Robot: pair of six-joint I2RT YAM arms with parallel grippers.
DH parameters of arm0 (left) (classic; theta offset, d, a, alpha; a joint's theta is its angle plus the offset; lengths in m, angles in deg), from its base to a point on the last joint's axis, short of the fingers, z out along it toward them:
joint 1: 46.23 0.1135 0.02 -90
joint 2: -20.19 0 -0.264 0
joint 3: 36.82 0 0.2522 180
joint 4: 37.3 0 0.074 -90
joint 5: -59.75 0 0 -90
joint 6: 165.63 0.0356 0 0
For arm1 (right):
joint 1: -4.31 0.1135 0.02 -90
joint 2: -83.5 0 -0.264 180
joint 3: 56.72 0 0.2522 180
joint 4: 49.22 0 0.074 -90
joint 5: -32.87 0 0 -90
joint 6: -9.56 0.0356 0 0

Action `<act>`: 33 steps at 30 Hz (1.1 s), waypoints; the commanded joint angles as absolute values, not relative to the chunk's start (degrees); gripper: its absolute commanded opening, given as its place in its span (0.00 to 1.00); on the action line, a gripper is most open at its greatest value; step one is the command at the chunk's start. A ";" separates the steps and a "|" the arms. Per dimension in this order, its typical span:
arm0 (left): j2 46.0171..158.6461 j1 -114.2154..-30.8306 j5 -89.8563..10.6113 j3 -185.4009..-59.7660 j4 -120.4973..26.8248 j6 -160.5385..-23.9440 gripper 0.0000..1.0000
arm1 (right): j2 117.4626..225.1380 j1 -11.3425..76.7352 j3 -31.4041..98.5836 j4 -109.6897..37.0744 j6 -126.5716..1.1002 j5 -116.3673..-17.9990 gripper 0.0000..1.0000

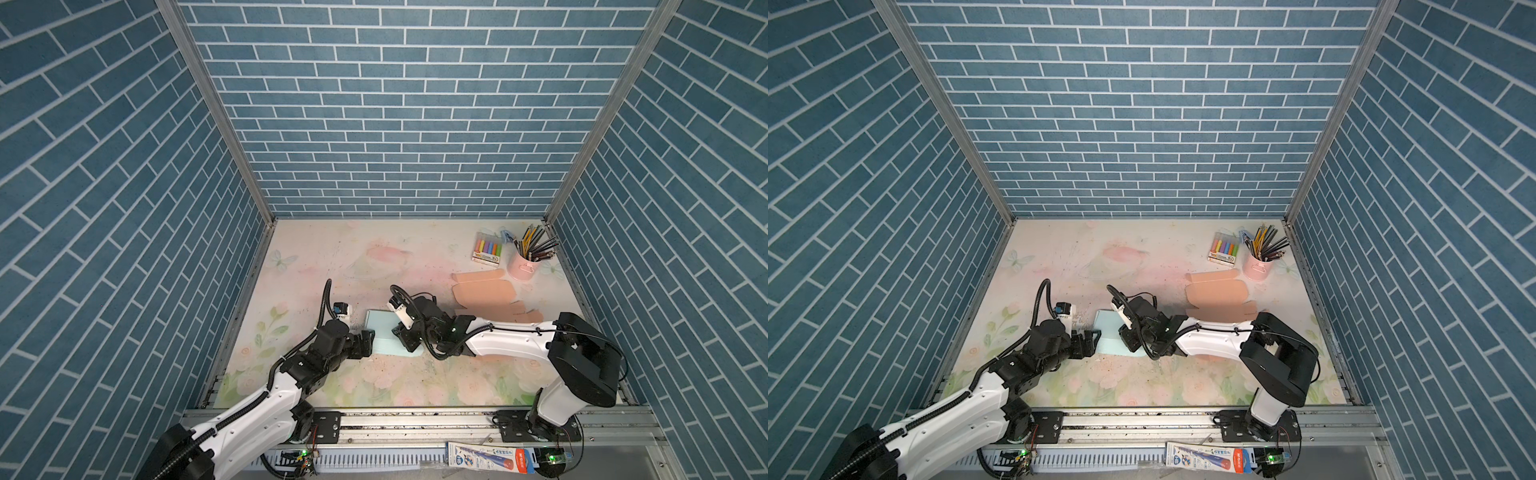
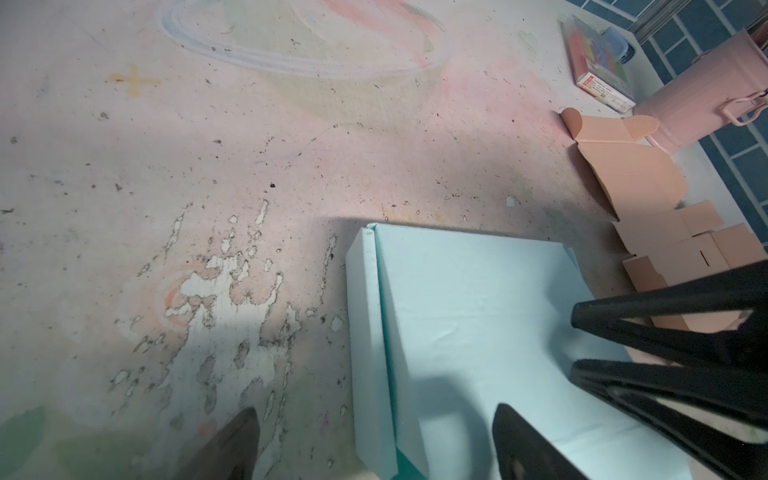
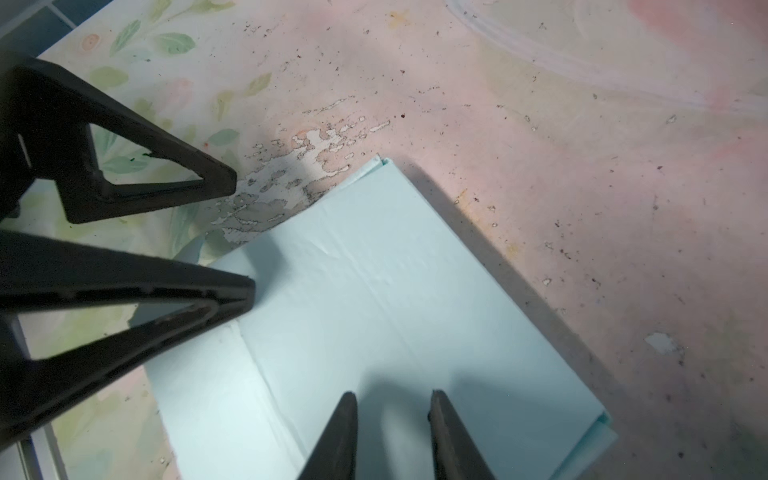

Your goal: Fold the paper box

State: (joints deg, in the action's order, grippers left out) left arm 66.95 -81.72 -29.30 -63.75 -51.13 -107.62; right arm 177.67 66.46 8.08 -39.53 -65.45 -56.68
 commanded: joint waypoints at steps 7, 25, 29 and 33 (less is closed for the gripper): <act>67.50 -81.37 -30.36 -61.54 -48.05 -110.43 0.88 | 179.16 66.80 8.45 -37.38 -66.02 -55.56 0.31; 68.74 -81.87 -30.43 -59.76 -46.08 -111.49 0.85 | 180.19 66.67 7.53 -38.55 -64.19 -55.76 0.30; 69.54 -82.14 -30.25 -59.48 -45.29 -111.66 0.82 | 179.99 66.54 7.13 -39.80 -63.66 -57.02 0.31; 70.35 -82.53 -29.92 -59.37 -44.90 -111.76 0.78 | 180.44 66.34 7.48 -39.62 -63.47 -56.98 0.31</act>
